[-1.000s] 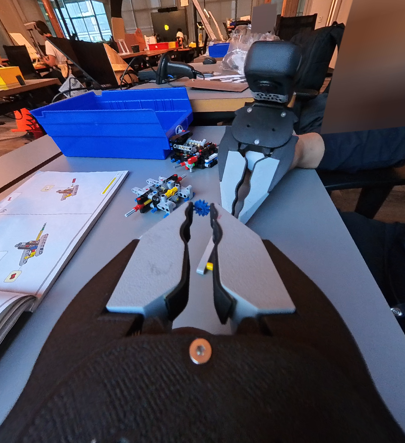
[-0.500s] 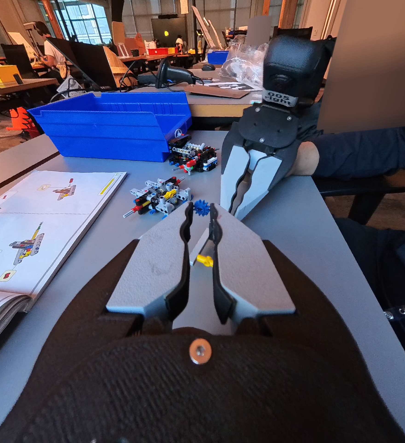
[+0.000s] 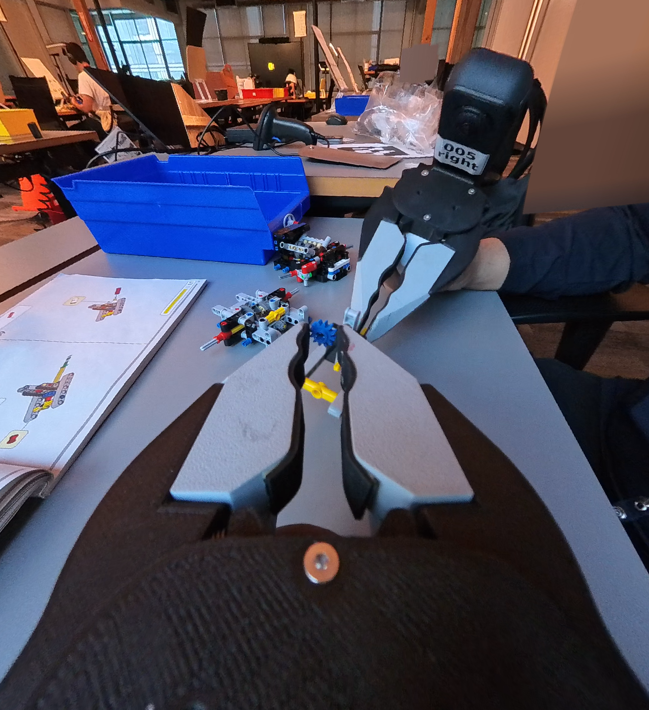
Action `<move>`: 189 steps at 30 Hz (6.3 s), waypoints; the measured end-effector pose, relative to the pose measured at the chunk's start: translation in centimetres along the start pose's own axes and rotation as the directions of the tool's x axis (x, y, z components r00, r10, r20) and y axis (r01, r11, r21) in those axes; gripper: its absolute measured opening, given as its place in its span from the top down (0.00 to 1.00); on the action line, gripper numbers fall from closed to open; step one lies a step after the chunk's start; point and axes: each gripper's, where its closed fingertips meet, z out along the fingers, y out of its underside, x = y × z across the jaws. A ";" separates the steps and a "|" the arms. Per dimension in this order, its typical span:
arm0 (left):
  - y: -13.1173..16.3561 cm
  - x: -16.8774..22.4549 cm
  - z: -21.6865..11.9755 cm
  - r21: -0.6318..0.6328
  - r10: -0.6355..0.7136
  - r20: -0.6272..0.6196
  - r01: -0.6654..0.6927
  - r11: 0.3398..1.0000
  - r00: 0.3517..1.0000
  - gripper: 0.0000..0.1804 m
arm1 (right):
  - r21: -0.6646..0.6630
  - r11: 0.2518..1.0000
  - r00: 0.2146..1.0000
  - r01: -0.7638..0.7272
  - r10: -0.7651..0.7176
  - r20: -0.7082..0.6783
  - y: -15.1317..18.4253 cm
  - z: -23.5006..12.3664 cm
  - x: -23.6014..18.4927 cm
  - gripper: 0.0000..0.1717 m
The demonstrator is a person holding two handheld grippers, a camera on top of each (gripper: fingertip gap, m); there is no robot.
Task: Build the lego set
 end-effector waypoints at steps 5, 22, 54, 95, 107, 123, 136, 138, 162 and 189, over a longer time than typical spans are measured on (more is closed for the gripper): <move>0.0 0.0 0.0 0.000 -0.001 -0.001 0.001 1.000 1.000 0.94 | 0.017 1.000 0.999 0.005 -0.005 -0.034 -0.3 -0.3 0.5 1.00; 0.0 0.0 0.0 0.000 0.002 0.002 -0.002 1.000 1.000 0.94 | 0.004 1.000 0.996 0.000 0.000 -0.084 0.0 -0.3 1.4 0.99; 0.1 0.0 0.0 -0.005 0.000 0.001 0.000 1.000 1.000 0.94 | -0.096 0.995 0.999 0.040 -0.040 0.004 1.8 1.0 -0.2 0.96; 7.0 5.2 0.9 -0.426 0.138 -0.238 -0.231 0.875 0.961 0.94 | -0.391 0.386 0.435 0.836 -0.899 0.043 1.5 -0.5 -5.3 0.87; 4.5 3.5 0.4 -0.301 0.150 -0.090 -0.171 0.938 0.985 0.94 | -0.078 0.961 0.949 0.266 -0.275 -0.156 -2.7 -4.6 -3.2 0.93; -2.7 8.2 0.5 0.134 0.441 -0.036 -0.433 0.892 0.897 0.94 | 0.123 0.755 0.671 -0.644 0.479 0.566 -8.6 -4.0 -5.2 0.92; -1.8 7.6 1.5 0.038 0.521 0.025 -0.522 0.852 0.853 0.94 | 0.059 0.688 0.575 -0.723 0.553 0.603 -8.2 -3.2 -4.6 0.95; -1.7 7.5 1.6 0.023 0.521 0.031 -0.522 0.853 0.853 0.94 | 0.053 0.677 0.563 -0.734 0.563 0.605 -8.1 -3.1 -4.4 0.95; 0.2 6.2 1.3 -0.013 0.454 -0.023 -0.454 0.891 0.891 0.94 | -0.072 0.722 0.571 -0.688 0.600 0.561 -6.6 -1.3 -3.8 0.95; 0.3 6.2 1.2 -0.013 0.466 -0.027 -0.467 0.884 0.884 0.94 | -0.120 0.690 0.506 -0.714 0.627 0.592 -6.6 -1.1 -4.0 0.94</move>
